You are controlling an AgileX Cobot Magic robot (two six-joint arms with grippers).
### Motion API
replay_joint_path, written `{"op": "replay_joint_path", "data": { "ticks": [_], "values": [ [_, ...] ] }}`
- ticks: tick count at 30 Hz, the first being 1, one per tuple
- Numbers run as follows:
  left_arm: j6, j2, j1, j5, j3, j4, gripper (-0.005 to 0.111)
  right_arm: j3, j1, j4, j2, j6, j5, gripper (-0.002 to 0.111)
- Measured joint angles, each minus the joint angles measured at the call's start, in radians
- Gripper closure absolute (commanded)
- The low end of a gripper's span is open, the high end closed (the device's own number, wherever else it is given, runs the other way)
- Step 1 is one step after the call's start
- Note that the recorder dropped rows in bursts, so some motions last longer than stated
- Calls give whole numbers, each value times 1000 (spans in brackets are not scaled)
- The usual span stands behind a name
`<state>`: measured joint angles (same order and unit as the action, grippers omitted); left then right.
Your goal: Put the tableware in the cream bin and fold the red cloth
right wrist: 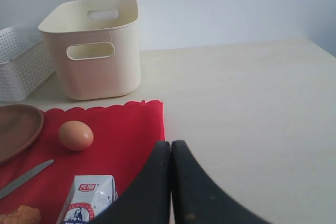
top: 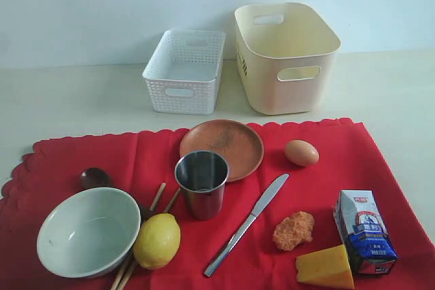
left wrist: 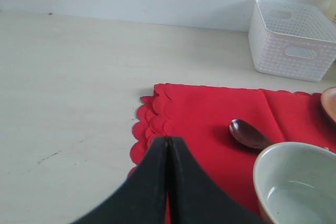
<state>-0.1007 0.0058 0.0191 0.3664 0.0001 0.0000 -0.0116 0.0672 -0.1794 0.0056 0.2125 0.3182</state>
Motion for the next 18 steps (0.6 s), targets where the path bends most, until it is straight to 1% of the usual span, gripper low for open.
{"op": "replay_joint_path", "data": {
  "ticks": [4, 10, 13, 15, 18],
  "values": [
    [0, 0, 0, 0, 0, 0, 106, -44, 0, 0, 0, 0, 0, 108],
    [0, 0, 0, 0, 0, 0, 106, -214, 0, 0, 64, 0, -2, 108],
    [0, 0, 0, 0, 0, 0, 106, -296, 0, 0, 115, 0, -44, 108],
    [0, 0, 0, 0, 0, 0, 106, -308, 0, 0, 119, 0, -89, 108],
    [0, 0, 0, 0, 0, 0, 106, -309, 0, 0, 119, 0, -97, 108]
  ]
}}
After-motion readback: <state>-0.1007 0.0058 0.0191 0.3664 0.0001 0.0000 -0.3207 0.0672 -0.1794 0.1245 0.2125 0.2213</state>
